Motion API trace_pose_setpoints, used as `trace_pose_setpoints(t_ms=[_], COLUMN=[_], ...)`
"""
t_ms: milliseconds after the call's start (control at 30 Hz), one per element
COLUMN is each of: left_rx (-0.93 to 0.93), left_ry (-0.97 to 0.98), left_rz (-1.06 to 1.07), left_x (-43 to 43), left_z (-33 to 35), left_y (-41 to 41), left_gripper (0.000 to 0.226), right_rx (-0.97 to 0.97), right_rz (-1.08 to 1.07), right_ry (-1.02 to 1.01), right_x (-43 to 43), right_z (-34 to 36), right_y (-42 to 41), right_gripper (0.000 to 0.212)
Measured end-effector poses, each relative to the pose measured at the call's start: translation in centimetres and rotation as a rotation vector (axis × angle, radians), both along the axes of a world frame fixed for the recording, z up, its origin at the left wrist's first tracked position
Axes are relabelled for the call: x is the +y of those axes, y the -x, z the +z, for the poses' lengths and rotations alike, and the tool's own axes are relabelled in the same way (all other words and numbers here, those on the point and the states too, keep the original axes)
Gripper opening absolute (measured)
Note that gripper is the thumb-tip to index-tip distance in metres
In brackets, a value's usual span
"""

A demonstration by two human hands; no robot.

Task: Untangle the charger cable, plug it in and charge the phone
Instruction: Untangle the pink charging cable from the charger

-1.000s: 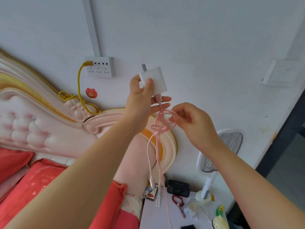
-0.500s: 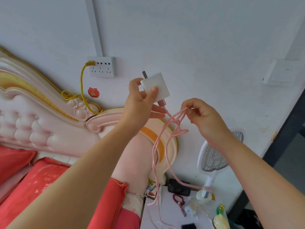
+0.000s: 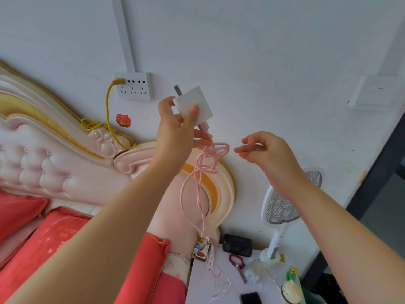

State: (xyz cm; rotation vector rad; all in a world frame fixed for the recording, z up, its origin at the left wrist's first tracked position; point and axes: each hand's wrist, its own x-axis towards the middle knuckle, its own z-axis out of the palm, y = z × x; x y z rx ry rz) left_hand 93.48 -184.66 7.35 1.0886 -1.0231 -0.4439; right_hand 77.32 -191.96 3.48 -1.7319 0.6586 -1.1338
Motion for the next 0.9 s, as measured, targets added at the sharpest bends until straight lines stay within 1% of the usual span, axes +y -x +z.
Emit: trace_pose_setpoints(t_ms=[100,167,200,300,333,367,433,500,600,700,767,800,867,900], left_rx=[0.067,0.093,0.103,0.128,0.135,0.142,0.153,0.151,0.171,0.233,0.268,0.286,0.324,0.344], left_ry=[-0.009,-0.009,-0.010,-0.014,-0.015,-0.013,-0.008,-0.010,-0.017,-0.002,0.000,0.003,0.009,0.011], left_rz=[0.042,0.037,0.032,0.017,0.015,0.014,0.012,0.021,0.043,0.038,0.025,0.017,0.000,-0.008], left_x=[0.0,-0.1,-0.2,-0.5,-0.6,-0.6,-0.6,-0.5,-0.4,-0.4,-0.4,-0.4,-0.4,-0.5], left_z=[-0.1,-0.2,-0.3,-0.5,-0.4,-0.4,-0.3,-0.3,-0.2,-0.1,0.1,0.2,0.4,0.5], left_y=[-0.5,-0.3,0.0,0.5,0.5,0.5,0.3,0.1,-0.1,-0.2,-0.1,0.0,0.2,0.2], left_gripper=[0.024,0.024,0.024,0.022,0.022,0.021,0.020,0.020,0.021,0.019,0.017,0.014,0.010,0.011], right_rx=[0.093,0.064,0.076,0.224,0.232,0.218,0.183,0.114,0.002,-0.073,-0.129,-0.200,-0.352,-0.357], right_rz=[0.075,0.097,0.070,-0.033,-0.043,-0.046,-0.044,0.029,0.170,0.219,0.222,0.222,0.204,0.178], right_ry=[-0.005,-0.049,-0.044,0.082,0.107,0.124,0.137,0.075,-0.023,-0.100,-0.204,-0.284,-0.457,-0.509], right_x=[0.3,1.1,1.5,2.3,2.4,2.4,2.3,1.9,1.3,0.8,0.6,0.5,0.7,0.9], right_z=[0.1,0.0,0.0,-0.3,-0.4,-0.6,-0.8,-1.0,-1.3,-1.8,-2.3,-2.6,-3.1,-3.4], right_y=[0.2,-0.4,-1.1,-2.9,-3.3,-3.5,-3.6,-3.4,-2.9,-2.2,-1.9,-1.8,-1.9,-1.9], right_gripper=[0.031,0.030,0.035,0.065,0.069,0.067,0.057,0.052,0.052,0.048,0.043,0.039,0.019,0.011])
